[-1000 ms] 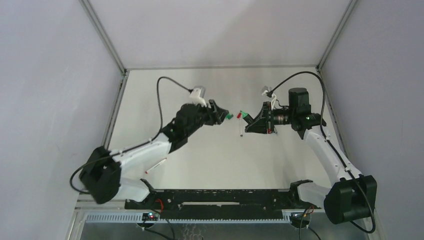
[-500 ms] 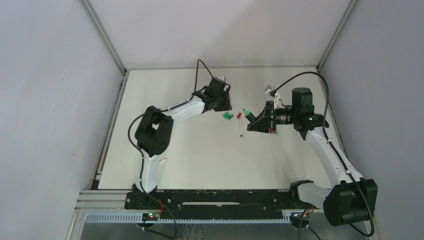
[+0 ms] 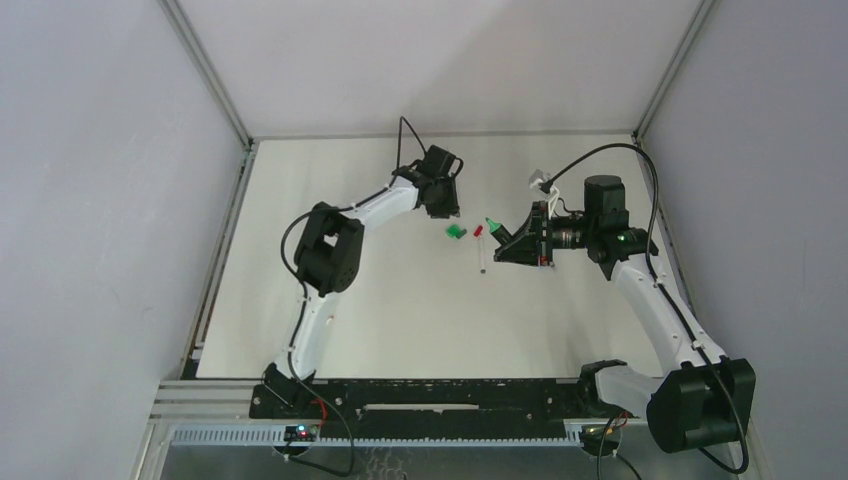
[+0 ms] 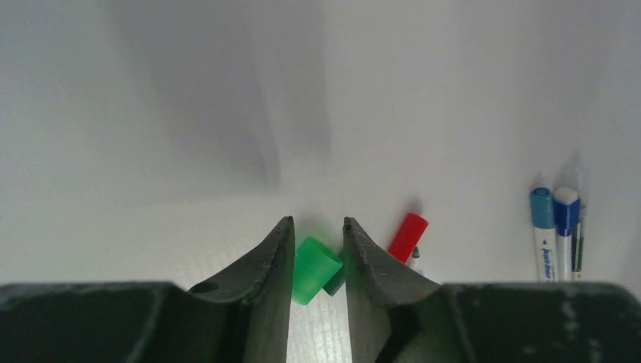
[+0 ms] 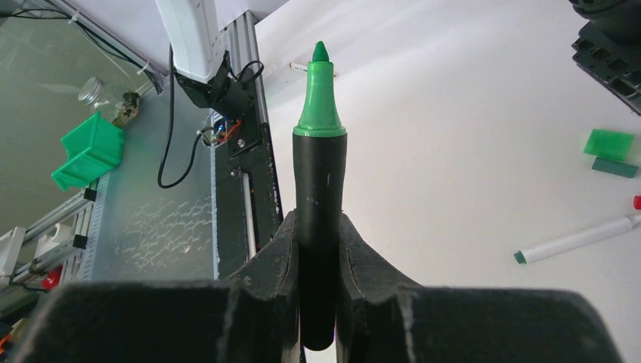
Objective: Insert the pens into the pen caps
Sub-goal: Move the pen cap to the center of the board.
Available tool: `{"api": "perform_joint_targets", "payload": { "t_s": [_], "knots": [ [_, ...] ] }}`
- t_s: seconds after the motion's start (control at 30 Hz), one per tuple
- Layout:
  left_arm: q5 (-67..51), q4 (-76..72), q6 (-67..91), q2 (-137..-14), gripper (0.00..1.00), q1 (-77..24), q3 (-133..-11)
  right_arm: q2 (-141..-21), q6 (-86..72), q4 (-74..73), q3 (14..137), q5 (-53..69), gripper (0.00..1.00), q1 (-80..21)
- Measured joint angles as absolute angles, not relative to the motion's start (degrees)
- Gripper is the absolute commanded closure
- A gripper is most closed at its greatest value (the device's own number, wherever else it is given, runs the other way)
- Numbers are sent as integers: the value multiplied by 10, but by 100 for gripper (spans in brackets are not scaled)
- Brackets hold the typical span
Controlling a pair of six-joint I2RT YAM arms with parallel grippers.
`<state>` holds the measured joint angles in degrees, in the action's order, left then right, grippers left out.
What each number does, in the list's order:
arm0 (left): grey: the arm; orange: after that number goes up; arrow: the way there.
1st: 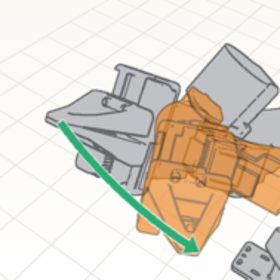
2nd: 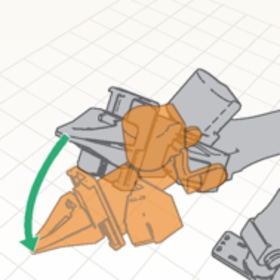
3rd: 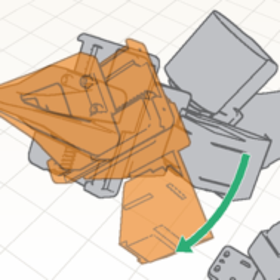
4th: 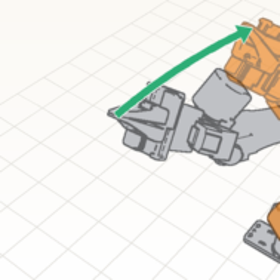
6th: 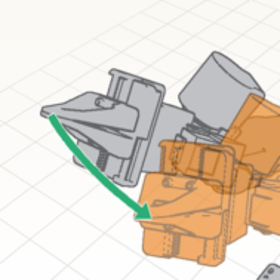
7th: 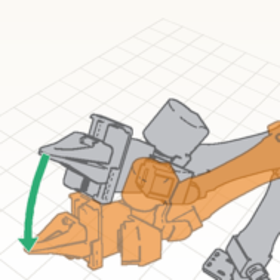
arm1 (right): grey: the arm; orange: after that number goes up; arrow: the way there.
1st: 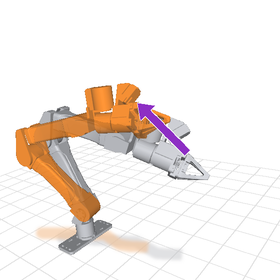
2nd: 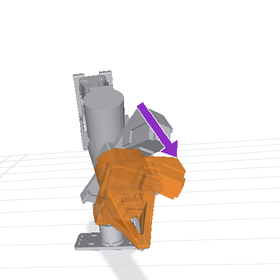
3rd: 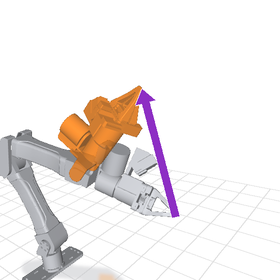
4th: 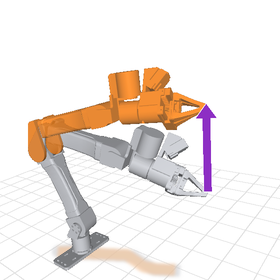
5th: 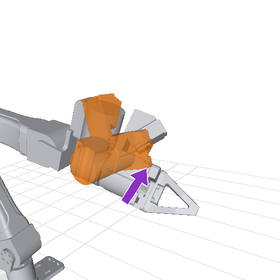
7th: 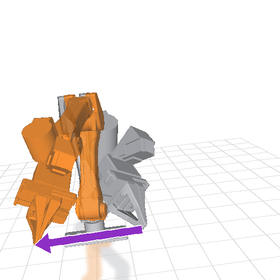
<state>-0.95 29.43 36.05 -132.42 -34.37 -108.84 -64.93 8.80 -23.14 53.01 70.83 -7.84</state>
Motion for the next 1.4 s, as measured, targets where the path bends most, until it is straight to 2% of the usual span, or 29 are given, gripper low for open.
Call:
{"api": "perform_joint_targets", "payload": {
  "t_s": [0.7, 1.4],
  "knots": [
    [-49, 345, 359, -1340, 73, -353, -1089, -645, 87, -231, 530, 711, 100, -75],
    [-78, 261, 334, -1188, 71, -403, -838, -642, 87, -231, 530, 721, 100, -69]
  ]
}}
